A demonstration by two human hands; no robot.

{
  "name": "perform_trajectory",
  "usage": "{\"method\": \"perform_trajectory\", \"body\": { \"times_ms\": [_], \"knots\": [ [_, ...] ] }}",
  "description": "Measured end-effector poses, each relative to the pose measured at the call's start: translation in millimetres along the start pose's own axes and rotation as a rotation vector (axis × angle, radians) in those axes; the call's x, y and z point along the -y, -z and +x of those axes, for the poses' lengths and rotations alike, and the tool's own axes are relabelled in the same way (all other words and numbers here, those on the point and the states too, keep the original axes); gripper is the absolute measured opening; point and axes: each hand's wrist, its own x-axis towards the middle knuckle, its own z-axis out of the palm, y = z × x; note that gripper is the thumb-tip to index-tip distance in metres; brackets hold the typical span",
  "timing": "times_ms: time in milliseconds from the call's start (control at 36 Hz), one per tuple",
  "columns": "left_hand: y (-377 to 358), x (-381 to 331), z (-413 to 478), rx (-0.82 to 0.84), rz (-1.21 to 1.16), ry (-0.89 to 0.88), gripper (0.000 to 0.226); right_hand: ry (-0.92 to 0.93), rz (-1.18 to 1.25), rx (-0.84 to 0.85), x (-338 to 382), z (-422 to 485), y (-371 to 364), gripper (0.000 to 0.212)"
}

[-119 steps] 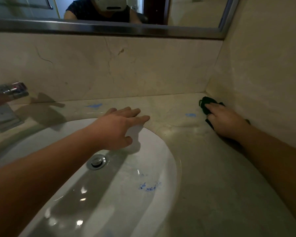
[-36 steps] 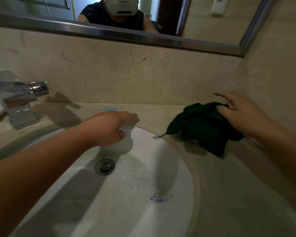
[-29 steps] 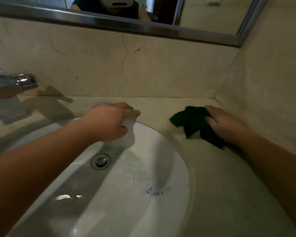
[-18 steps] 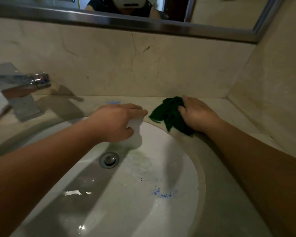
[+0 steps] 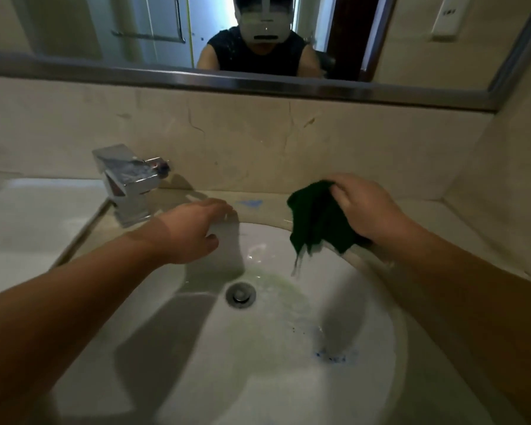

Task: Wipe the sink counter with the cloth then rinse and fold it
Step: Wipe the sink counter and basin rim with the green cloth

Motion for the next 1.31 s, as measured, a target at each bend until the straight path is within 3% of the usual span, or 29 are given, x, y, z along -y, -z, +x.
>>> {"method": "perform_trajectory", "body": {
  "times_ms": [56,111,222,278,389,472,583,667,806,889,1028,1083,1194,1250,1306],
  "knots": [
    [0,12,-4,0.003,0.003,0.0,0.072,-0.032,-0.158,-0.147,-8,5,16,0.04],
    [2,18,-8,0.005,0.003,-0.009,0.072,-0.191,-0.289,-0.159,-15,6,21,0.046],
    [3,29,-13,0.022,0.05,0.014,0.075,-0.366,-0.29,0.151,-18,2,-10,0.075],
    [0,38,-14,0.045,0.064,0.016,0.079,-0.398,-0.392,0.2,-13,1,-32,0.062],
    [-2,53,-10,0.061,0.067,-0.016,0.083,-0.337,-0.538,0.172,9,15,-56,0.047],
    [0,58,-6,0.049,0.07,-0.033,0.081,-0.329,-0.495,0.252,19,34,-63,0.044],
    [0,64,-6,0.037,0.056,-0.048,0.089,-0.202,-0.402,0.072,30,39,-72,0.033],
    [-1,67,-4,0.023,0.027,-0.066,0.088,-0.129,-0.348,0.09,41,45,-78,0.034],
    [1,69,-1,0.03,0.069,-0.087,0.078,-0.041,-0.114,0.232,82,62,-89,0.043],
    [-1,69,-2,0.043,0.06,-0.084,0.078,0.105,-0.081,0.301,102,65,-95,0.045],
    [3,73,-12,-0.017,0.064,-0.083,0.069,0.259,0.019,0.543,116,53,-55,0.032],
    [7,76,-18,-0.025,0.075,-0.083,0.063,0.218,0.112,0.482,115,51,-29,0.029],
    [8,88,-27,-0.018,0.094,-0.091,0.058,0.154,0.047,0.04,96,63,-5,0.033],
    [7,92,-27,-0.001,0.122,-0.089,0.058,0.094,-0.043,0.038,87,66,-21,0.038],
    [6,94,-27,0.017,0.142,-0.096,0.062,0.022,-0.127,0.152,80,62,-54,0.043]
  ]
}}
